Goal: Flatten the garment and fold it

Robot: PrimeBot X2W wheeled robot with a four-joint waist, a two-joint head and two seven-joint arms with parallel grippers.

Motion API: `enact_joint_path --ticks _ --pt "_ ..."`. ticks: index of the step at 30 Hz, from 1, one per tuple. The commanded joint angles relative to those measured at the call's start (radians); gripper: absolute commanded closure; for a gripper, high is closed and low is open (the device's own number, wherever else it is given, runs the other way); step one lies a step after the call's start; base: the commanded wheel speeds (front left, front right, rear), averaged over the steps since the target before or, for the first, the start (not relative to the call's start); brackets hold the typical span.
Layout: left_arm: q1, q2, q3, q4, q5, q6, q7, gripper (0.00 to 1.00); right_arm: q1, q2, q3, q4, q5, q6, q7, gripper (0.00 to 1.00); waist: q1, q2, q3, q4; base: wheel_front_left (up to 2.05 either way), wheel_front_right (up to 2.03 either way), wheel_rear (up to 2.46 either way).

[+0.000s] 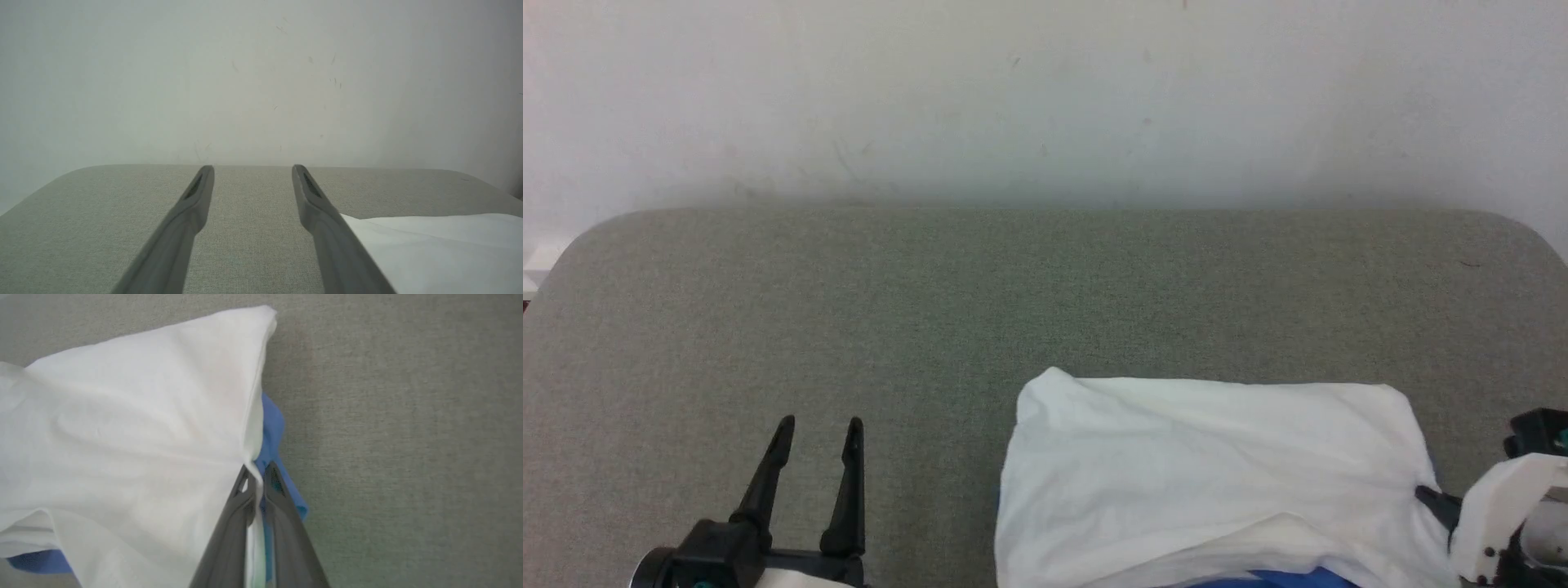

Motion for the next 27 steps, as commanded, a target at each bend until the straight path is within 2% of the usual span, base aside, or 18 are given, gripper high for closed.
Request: enact_joint_path --ticks 1,4,8,13,16,21,22,23,24,27 --pt "0.013 -0.003 0.002 -0.002 0.009 -0.007 -0.005 0.0 0.013 -0.015 -0.028 -0.013 -0.017 -0.001 0.003 1.0 0.0 0.0 0.001 0.0 0.0 0.0 0.0" --pt "0.011 -0.004 0.004 -0.004 0.011 -0.007 -0.005 0.0 0.026 -0.008 -0.088 -0.058 -0.023 -0.001 0.03 1.0 0.0 0.0 0.005 -0.001 0.0 0.0 0.0" --pt "0.009 -0.009 0.007 -0.002 0.011 -0.006 -0.005 0.0 0.016 0.053 -0.118 -0.167 0.034 -0.001 0.118 1.0 0.0 0.0 0.006 -0.002 0.0 0.0 0.0" --pt "-0.005 -0.014 0.006 0.007 0.012 -0.012 -0.005 0.0 -0.006 0.151 -0.055 -0.343 0.125 -0.001 0.23 1.0 0.0 0.0 0.009 0.011 0.0 0.0 0.0" --pt "-0.017 -0.017 0.007 0.01 0.013 -0.016 -0.005 0.0 -0.03 0.213 0.014 -0.39 0.158 -0.001 0.267 1.0 0.0 0.0 0.015 0.022 0.0 0.0 0.0" --pt "-0.044 -0.029 -0.004 0.019 0.018 -0.029 -0.005 0.0 -0.092 0.31 0.127 -0.318 0.184 -0.001 0.241 1.0 0.0 0.0 0.035 0.053 0.0 0.0 0.0" --pt "-0.044 -0.029 -0.004 0.019 0.018 -0.029 -0.005 0.0 -0.092 0.31 0.127 -0.318 0.184 -0.001 0.241 1.0 0.0 0.0 0.035 0.053 0.0 0.0 0.0" --pt "-0.059 -0.037 -0.011 0.025 0.021 -0.035 -0.005 0.0 -0.116 0.327 0.167 -0.25 0.192 -0.001 0.203 1.0 0.0 0.0 0.044 0.071 0.0 0.0 0.0" --pt "-0.059 -0.037 -0.011 0.025 0.021 -0.035 -0.005 0.0 -0.116 0.327 0.167 -0.25 0.192 -0.001 0.203 1.0 0.0 0.0 0.044 0.071 0.0 0.0 0.0" --pt "-0.082 -0.049 -0.021 0.034 0.026 -0.046 -0.005 0.0 -0.154 0.335 0.231 -0.136 0.21 -0.001 0.125 1.0 0.0 0.0 0.06 0.099 0.0 0.0 0.0"
